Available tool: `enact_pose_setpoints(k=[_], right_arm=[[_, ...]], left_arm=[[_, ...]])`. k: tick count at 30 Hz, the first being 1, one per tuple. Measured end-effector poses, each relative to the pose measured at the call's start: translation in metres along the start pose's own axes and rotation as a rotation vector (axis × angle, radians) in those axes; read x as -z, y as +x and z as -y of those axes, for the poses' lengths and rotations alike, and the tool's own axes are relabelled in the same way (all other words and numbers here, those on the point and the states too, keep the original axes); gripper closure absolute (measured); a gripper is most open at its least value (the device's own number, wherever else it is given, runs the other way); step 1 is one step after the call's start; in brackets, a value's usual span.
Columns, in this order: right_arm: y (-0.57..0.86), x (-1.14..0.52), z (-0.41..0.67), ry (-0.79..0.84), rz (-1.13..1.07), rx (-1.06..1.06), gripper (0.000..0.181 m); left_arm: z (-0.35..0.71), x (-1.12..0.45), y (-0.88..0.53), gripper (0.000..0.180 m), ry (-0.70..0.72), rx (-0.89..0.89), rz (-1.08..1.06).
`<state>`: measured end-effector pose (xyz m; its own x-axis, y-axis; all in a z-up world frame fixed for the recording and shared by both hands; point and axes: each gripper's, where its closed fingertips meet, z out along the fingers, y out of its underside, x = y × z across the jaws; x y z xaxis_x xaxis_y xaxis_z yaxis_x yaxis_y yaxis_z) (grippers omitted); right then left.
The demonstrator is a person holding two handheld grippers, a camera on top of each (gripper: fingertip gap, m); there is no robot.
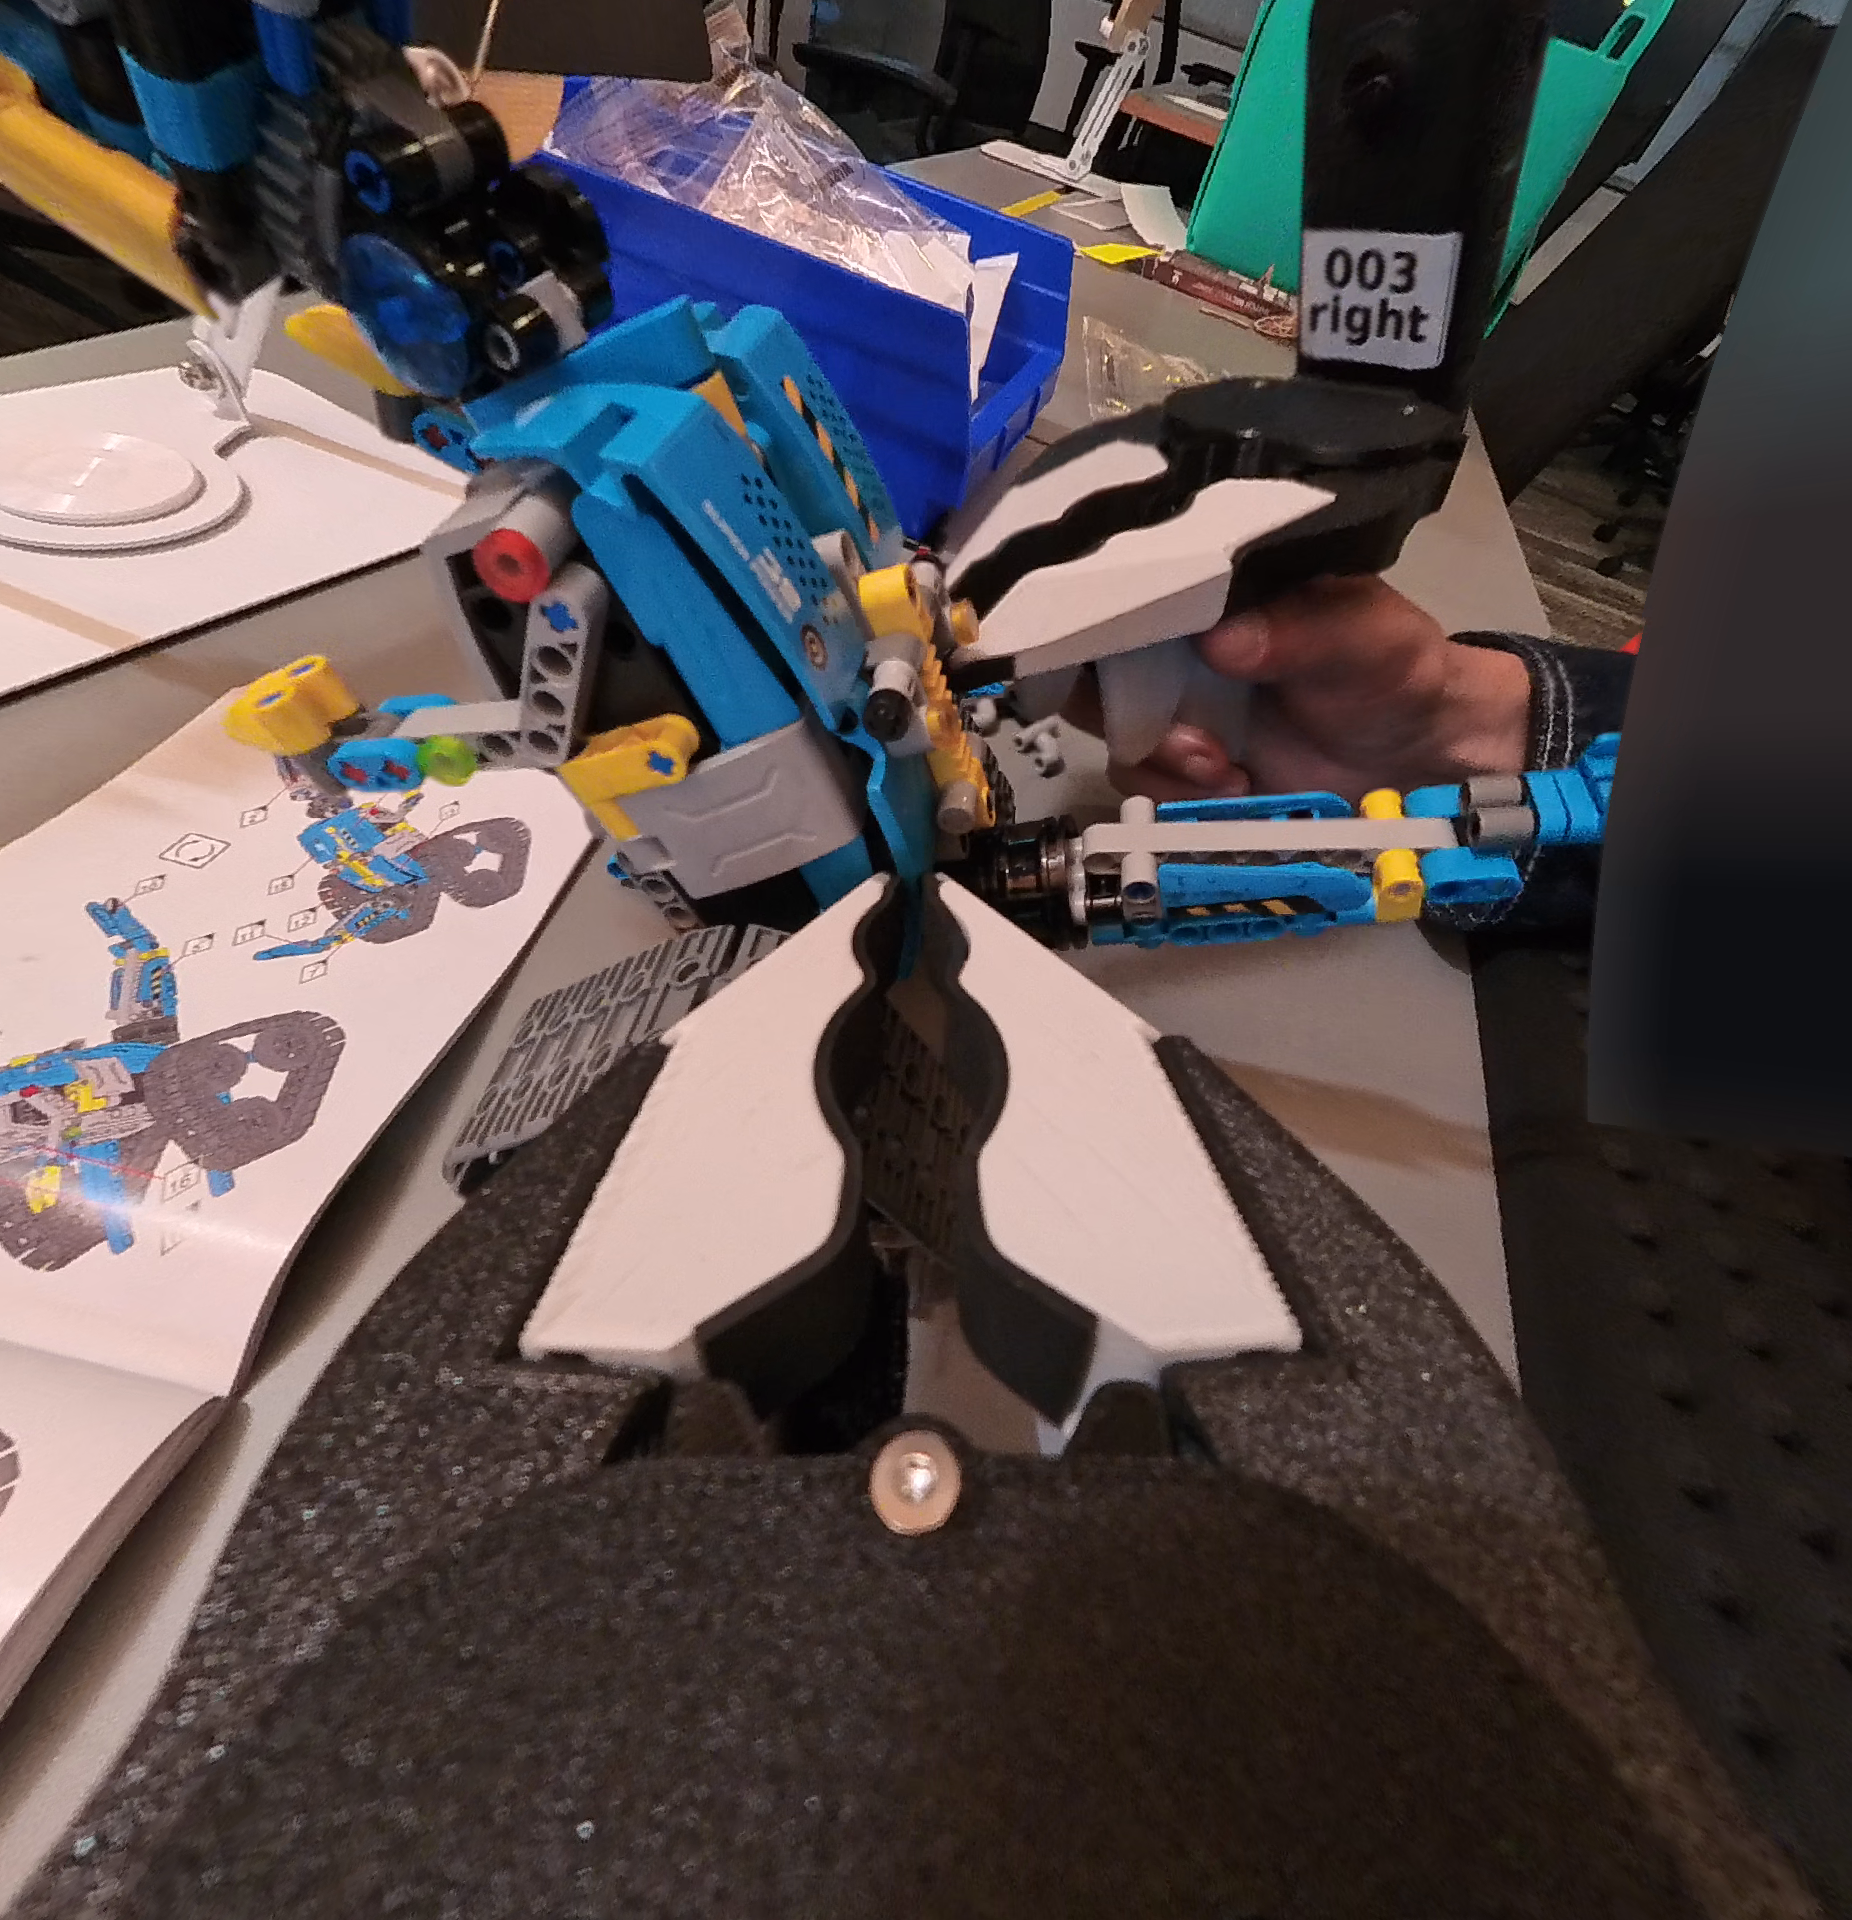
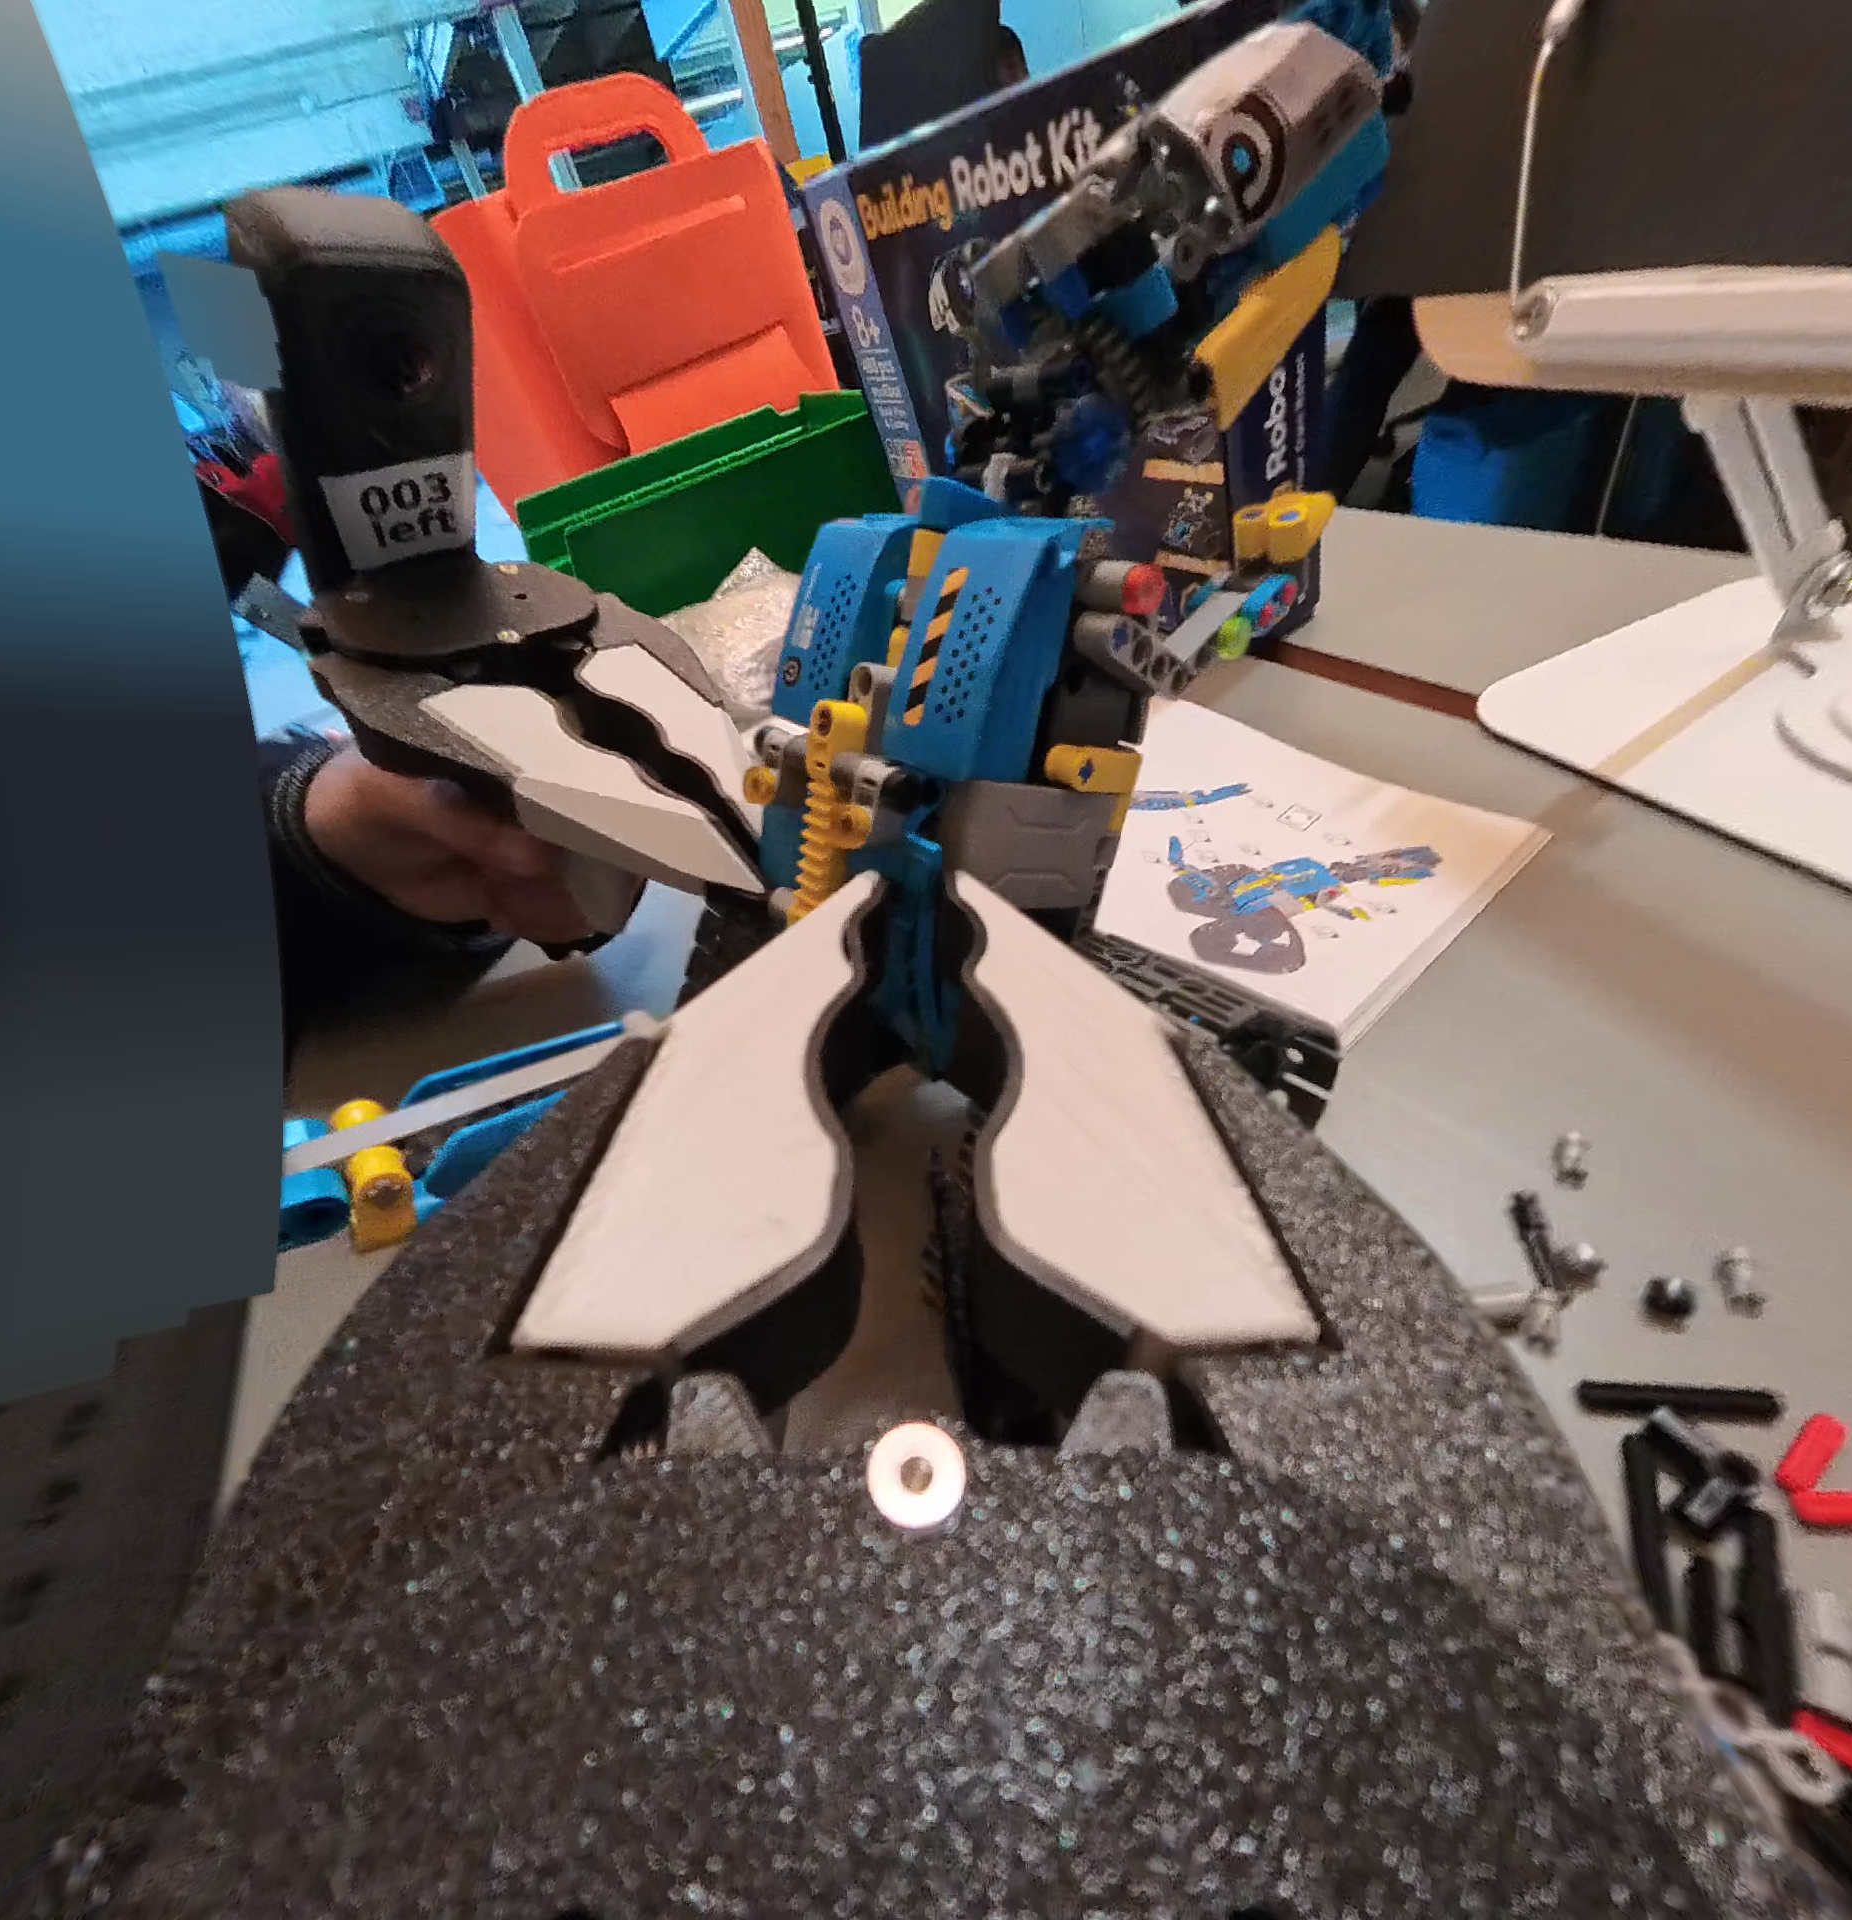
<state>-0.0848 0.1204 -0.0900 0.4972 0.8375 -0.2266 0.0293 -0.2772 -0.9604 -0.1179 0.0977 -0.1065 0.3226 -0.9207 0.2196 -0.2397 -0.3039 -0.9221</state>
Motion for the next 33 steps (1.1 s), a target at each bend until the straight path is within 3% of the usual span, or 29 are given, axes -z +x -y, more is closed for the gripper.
enact_pose_setpoints(k=[8, 20, 33], right_arm=[[0.0027, -0.0072, 0.0087, -0.016, -0.024, 0.403, 0.164], [-0.0009, -0.0039, 0.0076, -0.005, 0.175, 0.154, 0.177], [-0.0004, -0.003, 0.0084, 0.026, 0.29, -0.132, 0.178]], left_arm=[[0.0003, 0.0011, -0.0019, 0.179, -0.011, -0.011, -0.005], [-0.0003, 0.0006, -0.0012, 0.179, -0.016, -0.013, -0.011], [0.0005, -0.0001, -0.0008, 0.179, -0.012, -0.007, -0.013]])
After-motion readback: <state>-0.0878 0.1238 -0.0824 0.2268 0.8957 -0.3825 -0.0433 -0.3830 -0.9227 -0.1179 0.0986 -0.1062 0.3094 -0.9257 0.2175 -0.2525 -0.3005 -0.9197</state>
